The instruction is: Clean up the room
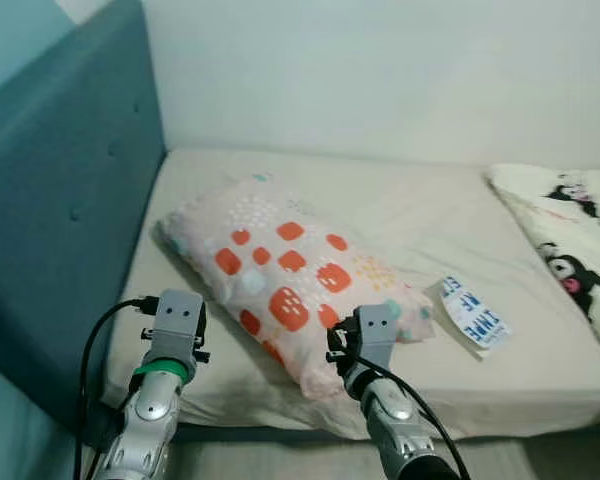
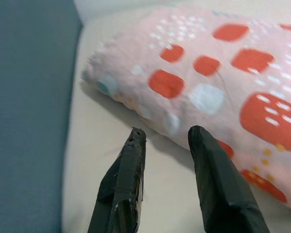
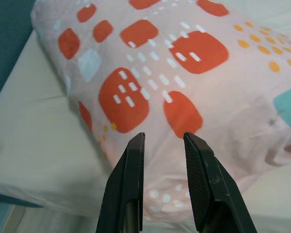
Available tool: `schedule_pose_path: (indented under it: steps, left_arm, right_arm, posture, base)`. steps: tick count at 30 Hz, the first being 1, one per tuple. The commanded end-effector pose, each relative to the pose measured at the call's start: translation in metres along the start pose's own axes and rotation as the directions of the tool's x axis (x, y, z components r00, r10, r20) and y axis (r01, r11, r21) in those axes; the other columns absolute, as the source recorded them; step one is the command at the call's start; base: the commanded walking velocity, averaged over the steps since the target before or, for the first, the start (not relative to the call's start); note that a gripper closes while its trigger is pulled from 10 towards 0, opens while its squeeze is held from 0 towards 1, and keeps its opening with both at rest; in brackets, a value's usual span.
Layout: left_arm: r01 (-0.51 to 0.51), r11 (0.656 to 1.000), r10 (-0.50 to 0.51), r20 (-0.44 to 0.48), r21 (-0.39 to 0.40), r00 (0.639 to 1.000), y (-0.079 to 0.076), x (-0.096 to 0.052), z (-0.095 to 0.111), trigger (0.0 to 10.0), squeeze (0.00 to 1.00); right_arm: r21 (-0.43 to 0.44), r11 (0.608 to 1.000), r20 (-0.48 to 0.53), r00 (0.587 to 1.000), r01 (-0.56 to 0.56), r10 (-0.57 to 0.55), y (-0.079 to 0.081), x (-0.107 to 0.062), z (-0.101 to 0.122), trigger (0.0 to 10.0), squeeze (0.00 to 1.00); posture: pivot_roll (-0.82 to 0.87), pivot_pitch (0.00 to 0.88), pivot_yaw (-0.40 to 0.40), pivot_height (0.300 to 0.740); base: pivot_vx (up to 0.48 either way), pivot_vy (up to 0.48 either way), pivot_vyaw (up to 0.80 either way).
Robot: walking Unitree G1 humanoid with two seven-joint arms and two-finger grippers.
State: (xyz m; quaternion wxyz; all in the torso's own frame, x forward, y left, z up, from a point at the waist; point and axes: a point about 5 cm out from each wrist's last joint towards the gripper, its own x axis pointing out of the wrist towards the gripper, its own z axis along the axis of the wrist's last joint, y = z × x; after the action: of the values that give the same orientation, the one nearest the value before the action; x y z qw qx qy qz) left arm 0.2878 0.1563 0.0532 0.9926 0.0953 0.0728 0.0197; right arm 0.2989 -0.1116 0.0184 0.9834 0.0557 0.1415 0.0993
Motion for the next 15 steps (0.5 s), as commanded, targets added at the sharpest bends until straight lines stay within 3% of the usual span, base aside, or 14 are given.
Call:
schedule_pose_path:
  steps: [1, 15]
  left_arm:
    - [0.021, 1.000, -0.021, -0.039, 0.004, 0.999, -0.0037, -0.0017, -0.0072, 10.0, 0.00]
    - [-0.014, 1.000, 0.014, -0.052, -0.005, 0.999, 0.0016, 0.0022, -0.0062, 10.0, 0.00]
  right_arm:
    - [0.012, 1.000, -0.006, 1.000, 0.019, -0.018, -0.0023, -0.0020, -0.0034, 10.0, 0.00]
    - [0.011, 1.000, -0.011, 1.000, 0.029, -0.029, -0.0046, -0.0010, -0.0022, 10.0, 0.00]
  posture:
    - [0.05, 0.000, -0.020, 0.740]
    - [0.05, 0.000, -0.023, 0.740]
  base:
    - [0.000, 0.000, 0.00]
    - [0.000, 0.000, 0.00]
